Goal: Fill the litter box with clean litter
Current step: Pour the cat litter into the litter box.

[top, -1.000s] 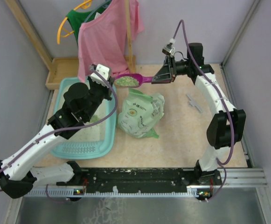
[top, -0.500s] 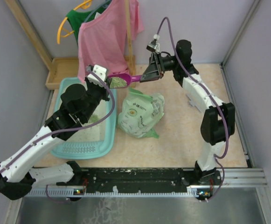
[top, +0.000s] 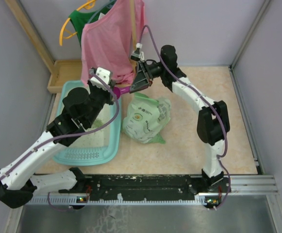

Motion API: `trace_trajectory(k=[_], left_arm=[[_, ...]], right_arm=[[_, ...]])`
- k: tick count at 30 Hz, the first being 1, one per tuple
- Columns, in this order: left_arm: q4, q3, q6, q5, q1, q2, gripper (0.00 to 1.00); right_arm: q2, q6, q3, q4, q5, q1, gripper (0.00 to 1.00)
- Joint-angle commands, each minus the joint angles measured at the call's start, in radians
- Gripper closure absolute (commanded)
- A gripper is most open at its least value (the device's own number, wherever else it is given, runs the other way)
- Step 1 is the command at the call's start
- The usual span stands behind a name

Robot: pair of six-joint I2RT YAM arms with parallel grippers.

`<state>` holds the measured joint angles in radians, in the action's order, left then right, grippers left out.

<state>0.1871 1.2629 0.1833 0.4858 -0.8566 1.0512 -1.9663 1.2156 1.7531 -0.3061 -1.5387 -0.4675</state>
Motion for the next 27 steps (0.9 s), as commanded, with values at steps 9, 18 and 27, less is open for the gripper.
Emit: trace_trajectory(k=[9,18,27], left_arm=[[0.003,-0.008,-0.018,0.019,0.004,-0.068,0.83],[0.001,0.047,0.018,-0.014,0.003,-0.054,0.83],[-0.014,0.062,0.045,-0.018,0.003,-0.066,0.83]], right_arm=[[-0.105,-0.045,0.193,0.025,-0.008,-0.109,1.0],[-0.16,-0.076,0.29,0.071,0.0,-0.178,1.0],[-0.184,-0.096,0.359,0.101,0.014,-0.219,1.0]])
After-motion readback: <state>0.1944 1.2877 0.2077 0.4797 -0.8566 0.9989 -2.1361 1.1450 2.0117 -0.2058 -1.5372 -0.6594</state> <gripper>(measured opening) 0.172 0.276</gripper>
